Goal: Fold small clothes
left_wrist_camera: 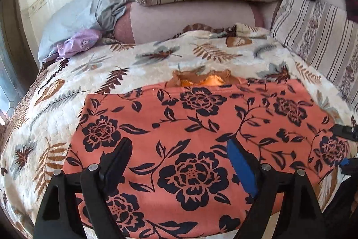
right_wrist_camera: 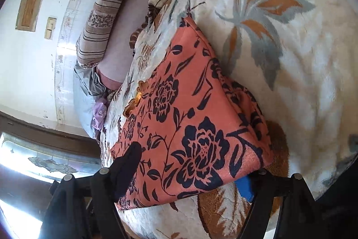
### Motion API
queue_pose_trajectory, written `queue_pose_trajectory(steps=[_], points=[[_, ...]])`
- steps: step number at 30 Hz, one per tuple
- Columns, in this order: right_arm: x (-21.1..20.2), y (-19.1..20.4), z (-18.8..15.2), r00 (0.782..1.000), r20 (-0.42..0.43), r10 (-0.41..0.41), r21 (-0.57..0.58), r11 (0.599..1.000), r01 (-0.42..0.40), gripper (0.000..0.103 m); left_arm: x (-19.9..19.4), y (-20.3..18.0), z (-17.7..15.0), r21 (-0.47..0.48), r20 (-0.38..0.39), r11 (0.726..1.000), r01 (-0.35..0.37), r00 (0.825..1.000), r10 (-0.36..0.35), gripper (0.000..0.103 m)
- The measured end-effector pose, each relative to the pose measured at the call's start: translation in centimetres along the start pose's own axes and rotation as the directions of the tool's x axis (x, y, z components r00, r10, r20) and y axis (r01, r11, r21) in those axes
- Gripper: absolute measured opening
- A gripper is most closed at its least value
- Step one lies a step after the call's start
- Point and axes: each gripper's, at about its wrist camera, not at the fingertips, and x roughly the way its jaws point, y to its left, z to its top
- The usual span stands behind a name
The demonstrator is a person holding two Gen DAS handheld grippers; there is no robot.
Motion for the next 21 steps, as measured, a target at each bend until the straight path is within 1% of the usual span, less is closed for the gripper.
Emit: queue_pose_trajectory(steps=[1, 2, 3, 4, 5, 6, 8, 11, 14, 17, 19, 20, 21], points=[[0.6, -0.4, 0.2, 1.000, -0.001, -0.021, 0.009, 1.000, 0.021, 0.079, 2.3, -0.3, -0.5, 0.020, -0.106, 1.000, 0.009, 0.994, -0.006, 0.087], [1.0, -0.7, 0.4, 1.000, 0.001, -0.021, 0.028, 0.999, 0.021, 0.078, 4.0, -0.2, -1.1, 0.012, -0.182, 1.000, 0.020, 0.983, -0.017, 0.089], [1.0, -0.7, 0.4, 1.000, 0.012, -0.021, 0.040, 0.999, 0.021, 0.077, 3.8, 0.2, -1.4, -0.025, -0.118, 0.999, 0.028, 0.993, -0.030, 0.090], [0.9, -0.2, 0.5, 0.999, 0.015, -0.052, 0.015, 0.999, 0.052, 0.072, 3.6, 0.5, -1.4, -0.030, -0.109, 0.999, 0.034, 0.993, -0.037, 0.091], [0.9, 0.3, 0.5, 0.996, 0.016, -0.093, -0.022, 0.995, 0.093, 0.052, 3.6, 0.6, -1.4, -0.030, -0.118, 0.999, 0.044, 0.992, -0.047, 0.091], [1.0, 0.5, 0.5, 0.993, 0.011, -0.121, -0.045, 0.992, 0.121, 0.028, 3.6, 0.8, -1.3, -0.036, -0.115, 0.998, 0.052, 0.992, -0.055, 0.091], [1.4, 0.2, 0.6, 0.988, -0.010, -0.156, -0.064, 0.986, 0.156, 0.024, 3.6, 0.9, -1.5, -0.034, -0.110, 0.998, 0.062, 0.992, -0.065, 0.091], [1.4, 1.3, 0.4, 0.977, 0.010, -0.214, -0.119, 0.970, 0.214, 0.023, 3.2, 1.2, -1.7, -0.032, -0.098, 0.997, 0.072, 0.992, -0.075, 0.091], [1.4, 2.9, 0.1, 0.964, 0.038, -0.264, -0.167, 0.949, 0.267, 0.019, 3.3, 1.0, -1.6, -0.032, -0.099, 0.996, 0.084, 0.991, -0.086, 0.091], [0.6, 4.9, 0.1, 0.957, 0.081, -0.277, -0.220, 0.932, 0.289, 0.016, 3.3, 1.3, -1.6, -0.041, -0.100, 0.994, 0.098, 0.990, -0.102, 0.091], [-0.1, 7.1, -0.1, 0.953, 0.130, -0.274, -0.281, 0.912, 0.300, 0.015, 3.2, 1.7, -1.5, -0.055, -0.102, 0.992, 0.118, 0.987, -0.123, 0.091], [-0.5, 8.5, -0.3, 0.952, 0.154, -0.265, -0.314, 0.900, 0.302, 0.014, 3.0, 2.2, -1.4, -0.076, -0.099, 0.987, 0.139, 0.984, -0.146, 0.091], [-0.7, 10.1, -0.6, 0.952, 0.178, -0.250, -0.347, 0.889, 0.299, 0.014, 2.6, 3.1, -1.2, -0.119, -0.084, 0.979, 0.168, 0.980, -0.179, 0.091]])
